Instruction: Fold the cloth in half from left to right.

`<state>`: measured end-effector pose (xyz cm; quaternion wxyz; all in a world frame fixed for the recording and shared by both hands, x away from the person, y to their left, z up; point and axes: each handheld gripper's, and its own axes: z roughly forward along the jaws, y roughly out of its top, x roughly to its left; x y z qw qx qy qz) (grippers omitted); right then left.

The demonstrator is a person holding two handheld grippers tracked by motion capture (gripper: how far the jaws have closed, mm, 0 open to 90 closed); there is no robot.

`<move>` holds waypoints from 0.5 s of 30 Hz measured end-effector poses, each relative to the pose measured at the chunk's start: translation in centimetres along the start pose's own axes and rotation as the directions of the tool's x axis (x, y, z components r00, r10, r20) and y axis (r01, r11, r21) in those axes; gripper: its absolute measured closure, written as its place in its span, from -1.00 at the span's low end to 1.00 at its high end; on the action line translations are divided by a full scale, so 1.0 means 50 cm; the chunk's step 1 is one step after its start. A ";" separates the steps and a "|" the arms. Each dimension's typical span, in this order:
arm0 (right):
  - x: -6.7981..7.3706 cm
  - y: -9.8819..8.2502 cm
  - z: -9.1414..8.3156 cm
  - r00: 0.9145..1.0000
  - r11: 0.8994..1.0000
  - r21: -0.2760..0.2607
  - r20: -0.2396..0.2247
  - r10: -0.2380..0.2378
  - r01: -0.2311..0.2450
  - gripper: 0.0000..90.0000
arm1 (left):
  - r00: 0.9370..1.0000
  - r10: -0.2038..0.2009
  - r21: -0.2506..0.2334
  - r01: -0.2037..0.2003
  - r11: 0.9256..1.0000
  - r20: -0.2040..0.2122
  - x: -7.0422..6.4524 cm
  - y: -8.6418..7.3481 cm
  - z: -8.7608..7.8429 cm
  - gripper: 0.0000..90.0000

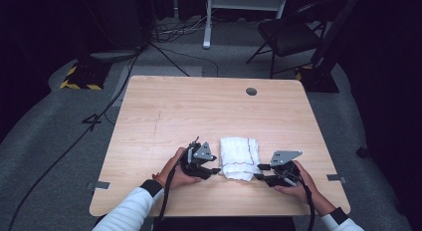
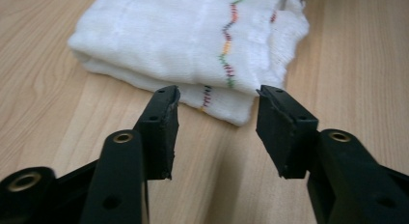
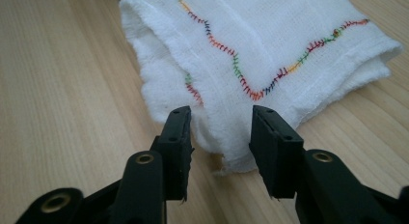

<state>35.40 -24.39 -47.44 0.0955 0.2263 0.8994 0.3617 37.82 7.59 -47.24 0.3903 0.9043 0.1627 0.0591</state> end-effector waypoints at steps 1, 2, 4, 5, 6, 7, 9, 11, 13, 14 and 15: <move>0.003 -0.002 -0.005 1.000 1.000 -0.004 0.004 0.002 -0.002 0.24 | 1.000 -0.006 0.001 0.006 1.000 -0.005 0.002 0.001 0.000 0.04; 0.004 -0.004 -0.010 1.000 1.000 -0.011 0.005 0.005 -0.005 0.17 | 1.000 -0.015 -0.002 0.015 1.000 -0.011 0.004 0.004 0.000 -0.05; 0.003 -0.004 -0.019 1.000 1.000 -0.024 0.019 0.006 -0.006 0.06 | 0.999 -0.026 -0.008 0.026 1.000 -0.023 0.006 0.010 0.001 -0.17; 0.001 -0.003 -0.021 1.000 1.000 -0.030 0.025 0.010 -0.009 0.01 | 0.999 -0.034 -0.014 0.034 0.999 -0.037 0.008 0.015 0.004 -0.22; -0.002 -0.001 -0.023 0.999 0.999 -0.040 0.040 0.015 -0.013 -0.05 | 0.998 -0.050 -0.015 0.050 0.999 -0.045 0.009 0.020 0.006 -0.28; -0.007 0.002 -0.026 0.998 0.998 -0.052 0.055 0.022 -0.019 -0.07 | 0.997 -0.063 -0.020 0.062 0.998 -0.044 0.010 0.025 0.010 -0.32; -0.017 0.007 -0.028 0.996 0.996 -0.076 0.077 0.046 -0.040 -0.11 | 0.997 -0.064 -0.029 0.063 0.998 -0.046 0.012 0.034 0.018 -0.34; -0.026 0.013 -0.026 0.993 0.995 -0.086 0.107 0.060 -0.051 -0.15 | 0.997 -0.074 -0.037 0.072 0.997 -0.039 0.015 0.044 0.028 -0.34; -0.030 0.018 -0.020 0.991 0.995 -0.086 0.116 0.061 -0.052 -0.17 | 0.997 -0.066 -0.031 0.065 0.997 -0.038 0.014 0.054 0.041 -0.36; -0.031 0.020 -0.014 0.991 0.996 -0.076 0.120 0.054 -0.045 -0.17 | 0.998 -0.053 -0.028 0.051 0.998 -0.042 0.013 0.058 0.048 -0.36; -0.033 0.021 -0.007 0.992 0.997 -0.068 0.119 0.046 -0.038 -0.17 | 0.998 -0.046 -0.017 0.046 0.999 -0.040 0.011 0.060 0.055 -0.36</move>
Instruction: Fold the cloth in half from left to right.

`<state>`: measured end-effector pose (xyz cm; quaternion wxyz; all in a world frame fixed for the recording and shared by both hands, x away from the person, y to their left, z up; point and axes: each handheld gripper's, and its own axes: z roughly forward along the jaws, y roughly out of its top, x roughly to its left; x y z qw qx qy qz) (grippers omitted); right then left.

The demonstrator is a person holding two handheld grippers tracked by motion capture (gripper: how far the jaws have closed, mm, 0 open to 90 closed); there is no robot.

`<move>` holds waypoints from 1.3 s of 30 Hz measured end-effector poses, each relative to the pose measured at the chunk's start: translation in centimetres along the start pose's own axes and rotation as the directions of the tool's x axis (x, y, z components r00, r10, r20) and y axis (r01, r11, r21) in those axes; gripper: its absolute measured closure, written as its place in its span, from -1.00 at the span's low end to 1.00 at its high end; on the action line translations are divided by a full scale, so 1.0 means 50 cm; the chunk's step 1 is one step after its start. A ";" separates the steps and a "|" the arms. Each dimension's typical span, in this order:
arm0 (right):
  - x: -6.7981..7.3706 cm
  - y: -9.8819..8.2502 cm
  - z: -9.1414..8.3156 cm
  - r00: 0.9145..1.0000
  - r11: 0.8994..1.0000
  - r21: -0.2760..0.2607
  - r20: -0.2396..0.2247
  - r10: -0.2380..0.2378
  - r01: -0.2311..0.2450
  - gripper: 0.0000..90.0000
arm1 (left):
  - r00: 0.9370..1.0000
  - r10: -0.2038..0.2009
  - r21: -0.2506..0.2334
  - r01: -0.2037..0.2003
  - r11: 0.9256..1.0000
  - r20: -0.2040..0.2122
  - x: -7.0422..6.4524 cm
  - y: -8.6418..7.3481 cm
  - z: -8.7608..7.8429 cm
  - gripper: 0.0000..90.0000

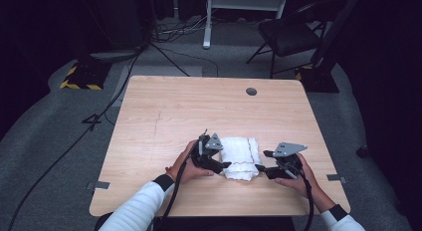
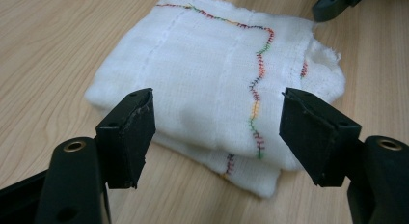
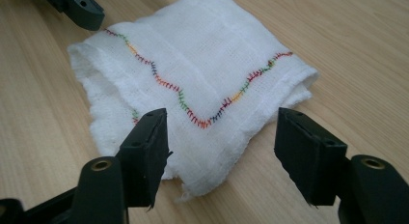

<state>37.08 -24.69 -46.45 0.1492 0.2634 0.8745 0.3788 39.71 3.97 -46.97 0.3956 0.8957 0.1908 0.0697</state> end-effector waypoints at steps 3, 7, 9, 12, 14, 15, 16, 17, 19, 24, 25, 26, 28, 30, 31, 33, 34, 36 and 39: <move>-0.001 0.001 0.024 1.000 1.000 0.029 -0.026 -0.003 0.003 -0.19 | 1.000 0.022 0.033 -0.022 0.999 0.019 -0.005 0.000 0.018 -0.41; 0.006 -0.003 0.056 0.998 0.998 0.070 -0.060 0.001 0.003 -0.25 | 1.000 0.017 0.040 -0.017 0.999 0.017 -0.003 -0.011 -0.004 -0.53; 0.010 -0.009 0.066 0.998 0.997 0.075 -0.063 0.016 -0.011 -0.29 | 0.999 0.029 0.030 -0.029 0.999 -0.016 -0.002 -0.026 -0.030 -0.55; 0.004 -0.016 0.072 0.994 0.996 0.058 -0.074 0.076 -0.072 -0.35 | 0.998 0.035 0.038 -0.033 0.999 -0.051 -0.001 -0.053 -0.057 -0.57; 0.000 -0.019 0.075 0.993 0.995 0.052 -0.081 0.087 -0.083 -0.36 | 0.996 0.040 0.071 -0.034 0.997 -0.083 -0.002 -0.076 -0.069 -0.57; 0.001 -0.018 0.076 0.993 0.995 0.054 -0.080 0.084 -0.079 -0.36 | 0.994 0.042 0.085 -0.034 0.996 -0.098 -0.002 -0.089 -0.076 -0.58; 0.000 -0.017 0.077 0.994 0.996 0.055 -0.080 0.080 -0.076 -0.36 | 0.994 0.037 0.091 -0.027 0.995 -0.106 -0.001 -0.102 -0.082 -0.58; 0.000 -0.016 0.078 0.993 0.995 0.057 -0.082 0.081 -0.076 -0.37 | 0.993 0.029 0.101 -0.018 0.995 -0.111 0.002 -0.114 -0.091 -0.58; -0.001 -0.015 0.080 0.993 0.996 0.052 -0.081 0.082 -0.078 -0.37 | 0.992 -0.001 0.103 0.014 0.995 -0.129 0.009 -0.137 -0.105 -0.58; -0.003 -0.008 0.090 0.994 0.996 0.044 -0.074 0.086 -0.083 -0.37 | 0.989 -0.047 0.128 0.064 0.990 -0.138 0.025 -0.184 -0.130 -0.61; -0.004 -0.006 0.092 0.994 0.995 0.045 -0.069 0.087 -0.084 -0.37 | 0.989 -0.044 0.128 0.062 0.990 -0.140 0.027 -0.190 -0.135 -0.61; -0.004 -0.004 0.095 0.994 0.995 0.046 -0.070 0.088 -0.085 -0.37 | 0.989 -0.042 0.126 0.059 0.990 -0.140 0.028 -0.196 -0.141 -0.61; -0.007 0.000 0.099 0.994 0.995 0.044 -0.066 0.092 -0.089 -0.37 | 0.988 -0.047 0.122 0.065 0.990 -0.144 0.032 -0.207 -0.154 -0.61; -0.008 0.003 0.104 0.994 0.995 0.042 -0.064 0.094 -0.091 -0.37 | 0.987 -0.065 0.114 0.082 0.990 -0.148 0.040 -0.220 -0.165 -0.61; -0.009 0.005 0.106 0.994 0.995 0.043 -0.061 0.096 -0.093 -0.37 | 0.984 -0.075 0.115 0.094 0.989 -0.159 0.043 -0.227 -0.170 -0.61; -0.011 0.010 0.111 0.994 0.995 0.043 -0.057 0.097 -0.094 -0.37 | 0.982 -0.099 0.110 0.118 0.987 -0.163 0.049 -0.239 -0.181 -0.64; -0.012 0.013 0.114 0.994 0.994 0.045 -0.057 0.098 -0.096 -0.37 | 0.979 -0.106 0.106 0.125 0.986 -0.172 0.051 -0.244 -0.186 -0.63; -0.014 0.018 0.120 0.993 0.994 0.045 -0.054 0.101 -0.098 -0.37 | 0.972 -0.136 0.090 0.156 0.984 -0.192 0.053 -0.256 -0.194 -0.64; -0.019 0.026 0.130 0.994 0.994 0.043 -0.053 0.100 -0.098 -0.36 | 0.970 -0.159 0.059 0.172 0.983 -0.185 0.056 -0.270 -0.200 -0.64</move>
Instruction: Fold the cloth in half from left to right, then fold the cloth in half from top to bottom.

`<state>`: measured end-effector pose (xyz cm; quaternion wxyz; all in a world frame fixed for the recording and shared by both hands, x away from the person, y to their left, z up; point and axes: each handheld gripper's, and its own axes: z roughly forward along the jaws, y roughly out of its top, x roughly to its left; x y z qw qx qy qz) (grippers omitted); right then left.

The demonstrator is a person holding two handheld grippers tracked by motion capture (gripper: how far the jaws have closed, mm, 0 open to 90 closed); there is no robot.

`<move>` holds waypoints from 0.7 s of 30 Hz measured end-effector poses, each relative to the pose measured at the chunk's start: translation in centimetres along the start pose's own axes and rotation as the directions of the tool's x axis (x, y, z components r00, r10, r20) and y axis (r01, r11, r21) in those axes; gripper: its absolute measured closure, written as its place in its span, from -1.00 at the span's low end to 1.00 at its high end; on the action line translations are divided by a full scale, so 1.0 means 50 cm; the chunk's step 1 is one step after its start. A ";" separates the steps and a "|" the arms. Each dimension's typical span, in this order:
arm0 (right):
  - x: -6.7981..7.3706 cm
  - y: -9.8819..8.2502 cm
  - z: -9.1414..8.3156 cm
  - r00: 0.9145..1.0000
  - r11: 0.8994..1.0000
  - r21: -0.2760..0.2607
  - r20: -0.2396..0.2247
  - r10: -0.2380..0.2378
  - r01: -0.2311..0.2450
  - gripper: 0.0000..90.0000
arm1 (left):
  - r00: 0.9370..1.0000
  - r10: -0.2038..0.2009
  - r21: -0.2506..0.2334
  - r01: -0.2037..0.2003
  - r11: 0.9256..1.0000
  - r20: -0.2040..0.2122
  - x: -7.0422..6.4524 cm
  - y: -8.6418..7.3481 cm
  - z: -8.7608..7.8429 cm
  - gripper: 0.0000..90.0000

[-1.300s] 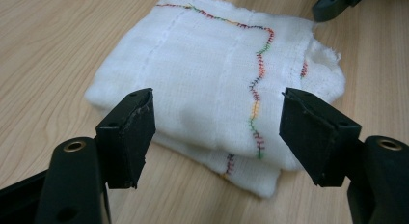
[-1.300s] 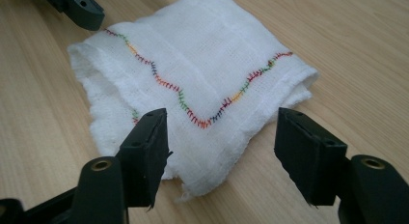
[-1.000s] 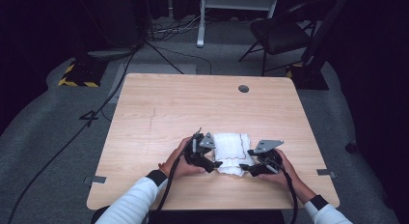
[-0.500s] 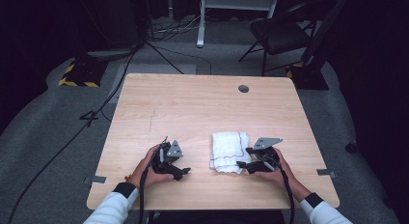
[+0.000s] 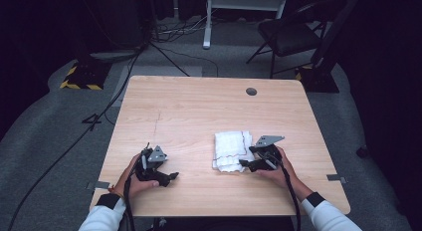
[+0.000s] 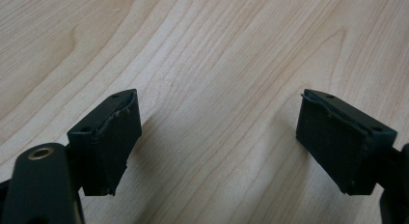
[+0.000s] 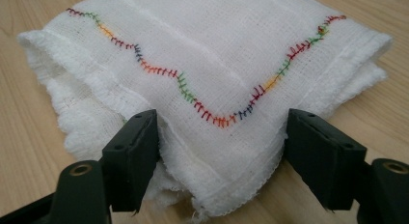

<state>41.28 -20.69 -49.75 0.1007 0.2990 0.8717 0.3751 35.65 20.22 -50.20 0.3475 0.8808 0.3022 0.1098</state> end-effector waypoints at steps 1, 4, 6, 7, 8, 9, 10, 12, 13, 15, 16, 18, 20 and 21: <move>-0.002 0.003 0.003 1.000 1.000 0.000 0.001 0.003 -0.003 -0.36 | 1.000 -0.001 -0.009 0.001 1.000 0.000 0.000 -0.002 0.000 -0.64; -0.008 0.016 0.015 1.000 1.000 0.000 0.004 0.005 -0.005 -0.36 | 1.000 0.000 -0.013 0.000 1.000 -0.003 -0.001 0.000 0.004 -0.67; -0.014 0.025 0.025 1.000 1.000 -0.001 0.005 0.006 -0.006 -0.36 | 1.000 -0.003 -0.013 0.003 1.000 -0.003 -0.002 0.001 0.005 -0.67; -0.017 0.031 0.030 1.000 1.000 -0.001 0.007 0.007 -0.007 -0.36 | 1.000 -0.003 -0.013 0.003 1.000 -0.003 -0.002 0.000 0.005 -0.67; -0.020 0.036 0.035 1.000 1.000 0.000 0.006 0.007 -0.007 -0.35 | 1.000 -0.003 -0.013 0.003 1.000 -0.003 -0.002 0.000 0.005 -0.67; -0.023 0.041 0.040 1.000 1.000 0.001 0.009 0.006 -0.006 -0.35 | 1.000 -0.003 -0.014 0.003 1.000 -0.003 -0.002 0.000 0.005 -0.67; -0.025 0.046 0.045 1.000 1.000 -0.001 0.010 0.005 -0.005 -0.35 | 1.000 -0.003 -0.014 0.003 1.000 -0.003 -0.002 0.000 0.005 -0.67; -0.031 0.056 0.054 1.000 1.000 0.001 0.013 0.005 -0.005 -0.35 | 1.000 -0.003 -0.014 0.003 1.000 -0.003 -0.002 0.000 0.005 -0.67; -0.033 0.061 0.059 1.000 1.000 0.002 0.012 0.006 -0.006 -0.35 | 1.000 -0.003 -0.014 0.003 1.000 -0.003 -0.002 0.000 0.005 -0.67; -0.037 0.069 0.065 1.000 1.000 0.009 0.014 0.004 -0.004 -0.36 | 1.000 -0.003 -0.014 0.003 1.000 -0.003 -0.002 0.000 0.005 -0.67; -0.040 0.072 0.068 1.000 1.000 0.008 0.014 0.006 -0.006 -0.36 | 1.000 -0.003 -0.014 0.003 1.000 -0.003 -0.002 0.001 0.005 -0.67; -0.044 0.078 0.075 1.000 1.000 0.006 0.014 0.012 -0.012 -0.36 | 1.000 -0.001 -0.013 0.001 1.000 -0.002 -0.002 0.002 0.006 -0.67; -0.047 0.083 0.082 1.000 1.000 -0.001 0.015 0.023 -0.023 -0.36 | 1.000 0.001 -0.013 -0.001 1.000 -0.003 -0.001 0.004 0.008 -0.67; -0.048 0.085 0.084 1.000 1.000 0.001 0.019 0.024 -0.024 -0.36 | 1.000 0.001 -0.013 -0.001 1.000 -0.003 -0.001 0.004 0.008 -0.67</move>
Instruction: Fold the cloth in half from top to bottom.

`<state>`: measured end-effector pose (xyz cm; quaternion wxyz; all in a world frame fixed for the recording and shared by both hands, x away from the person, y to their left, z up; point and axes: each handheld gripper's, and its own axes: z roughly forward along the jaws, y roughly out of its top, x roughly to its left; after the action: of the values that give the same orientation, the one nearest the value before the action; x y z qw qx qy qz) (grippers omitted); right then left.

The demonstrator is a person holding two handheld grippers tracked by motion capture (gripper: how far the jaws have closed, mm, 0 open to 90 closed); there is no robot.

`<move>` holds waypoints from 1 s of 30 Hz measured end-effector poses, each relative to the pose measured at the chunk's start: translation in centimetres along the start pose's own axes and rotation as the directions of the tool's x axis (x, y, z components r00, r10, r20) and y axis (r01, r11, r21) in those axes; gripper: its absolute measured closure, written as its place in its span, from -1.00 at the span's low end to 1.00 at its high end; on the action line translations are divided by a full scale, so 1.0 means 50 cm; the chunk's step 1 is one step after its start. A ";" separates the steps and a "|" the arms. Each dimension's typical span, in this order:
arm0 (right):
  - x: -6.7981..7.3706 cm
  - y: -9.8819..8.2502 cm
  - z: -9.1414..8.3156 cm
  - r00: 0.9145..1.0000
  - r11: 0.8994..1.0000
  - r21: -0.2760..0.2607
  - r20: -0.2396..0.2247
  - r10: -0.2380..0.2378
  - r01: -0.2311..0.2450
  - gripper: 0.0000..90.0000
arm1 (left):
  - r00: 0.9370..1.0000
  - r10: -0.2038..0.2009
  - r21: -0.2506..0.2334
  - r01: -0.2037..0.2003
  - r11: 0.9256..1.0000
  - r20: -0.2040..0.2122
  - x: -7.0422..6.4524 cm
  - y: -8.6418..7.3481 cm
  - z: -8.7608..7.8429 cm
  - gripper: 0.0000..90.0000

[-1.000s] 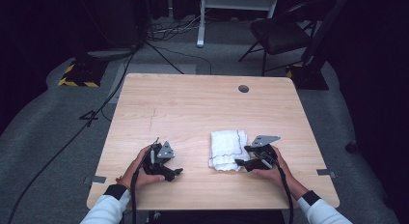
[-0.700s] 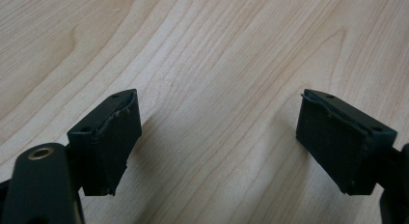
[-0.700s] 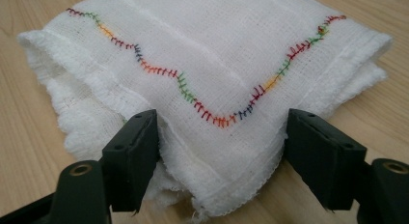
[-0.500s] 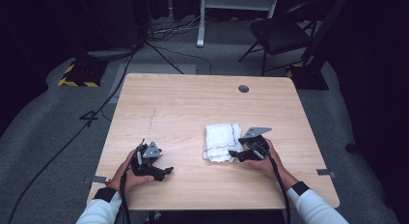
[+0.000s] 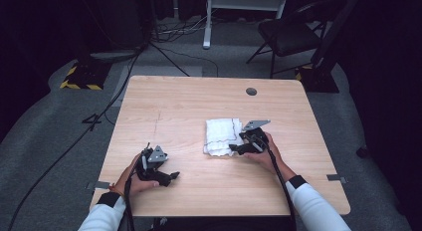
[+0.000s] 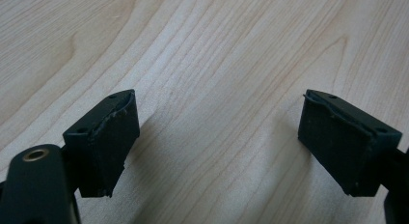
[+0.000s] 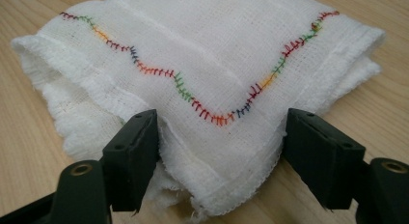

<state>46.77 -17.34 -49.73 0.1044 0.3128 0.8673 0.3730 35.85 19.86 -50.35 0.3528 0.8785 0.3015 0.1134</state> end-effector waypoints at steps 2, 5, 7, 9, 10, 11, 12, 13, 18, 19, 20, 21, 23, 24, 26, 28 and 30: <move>-0.002 0.003 0.002 1.000 1.000 0.004 0.002 -0.004 0.004 -0.36 | 1.000 0.000 0.000 0.000 1.000 0.000 0.000 0.000 0.000 -0.67; -0.002 0.004 0.004 1.000 1.000 0.000 0.002 -0.003 0.003 -0.37 | 1.000 -0.001 -0.001 0.001 1.000 0.000 0.000 0.000 0.000 -0.67; -0.002 0.003 0.003 1.000 1.000 0.000 0.001 -0.002 0.002 -0.37 | 1.000 -0.001 -0.001 0.001 1.000 0.000 0.000 0.000 0.000 -0.67; -0.001 0.004 0.002 1.000 1.000 0.002 0.004 -0.008 0.008 -0.37 | 1.000 -0.001 -0.001 0.001 1.000 0.000 0.000 0.000 0.000 -0.67; 0.001 0.005 0.001 1.000 1.000 0.004 0.012 -0.016 0.016 -0.37 | 1.000 -0.001 -0.001 0.001 1.000 0.000 0.000 0.000 0.000 -0.67; 0.002 0.006 0.000 1.000 1.000 0.007 0.015 -0.027 0.027 -0.37 | 1.000 -0.001 -0.001 0.001 1.000 0.000 0.000 0.000 0.000 -0.67; 0.004 0.006 -0.002 0.999 0.999 0.008 0.018 -0.033 0.033 -0.36 | 1.000 -0.001 -0.001 0.001 1.000 0.000 0.000 0.000 0.000 -0.67; 0.005 0.007 -0.004 0.999 0.999 0.010 0.020 -0.040 0.040 -0.36 | 1.000 -0.001 -0.001 0.001 1.000 0.000 0.000 0.000 0.000 -0.67; 0.006 0.010 -0.022 0.997 0.998 0.013 0.027 -0.065 0.065 -0.35 | 1.000 -0.002 -0.001 0.002 1.000 -0.002 -0.001 0.000 0.000 -0.67; 0.008 0.011 -0.027 0.997 0.997 0.016 0.030 -0.074 0.074 -0.35 | 1.000 -0.002 -0.001 0.002 1.000 -0.002 -0.001 0.000 0.000 -0.67; 0.009 0.012 -0.033 0.996 0.996 0.019 0.033 -0.088 0.088 -0.36 | 1.000 -0.003 -0.001 0.003 1.000 -0.003 -0.001 0.000 0.000 -0.67; 0.010 0.012 -0.038 0.994 0.995 0.018 0.035 -0.100 0.099 -0.36 | 1.000 -0.003 -0.001 0.003 1.000 -0.003 -0.001 0.000 0.000 -0.67; 0.012 0.014 -0.050 0.993 0.993 0.017 0.041 -0.114 0.113 -0.36 | 1.000 -0.004 -0.002 0.004 1.000 -0.004 -0.001 0.000 0.000 -0.67; 0.014 0.015 -0.056 0.991 0.992 0.014 0.045 -0.123 0.123 -0.36 | 1.000 -0.005 -0.001 0.005 1.000 -0.003 -0.001 0.000 0.000 -0.67; 0.016 0.016 -0.069 0.990 0.991 0.005 0.046 -0.135 0.135 -0.36 | 1.000 -0.006 -0.001 0.006 1.000 -0.005 -0.002 0.000 0.000 -0.67; 0.019 0.016 -0.082 0.988 0.989 0.000 0.049 -0.145 0.146 -0.36 | 1.000 -0.006 -0.001 0.006 1.000 -0.005 -0.002 0.000 0.000 -0.67; 0.020 0.013 -0.091 0.988 0.989 0.001 0.046 -0.148 0.148 -0.36 | 1.000 -0.005 -0.001 0.005 1.000 -0.005 -0.002 0.000 0.000 -0.67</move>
<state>44.40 -19.02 -46.04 0.1523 0.2558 0.8850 0.3579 35.78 19.81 -50.36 0.3527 0.8773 0.3046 0.1148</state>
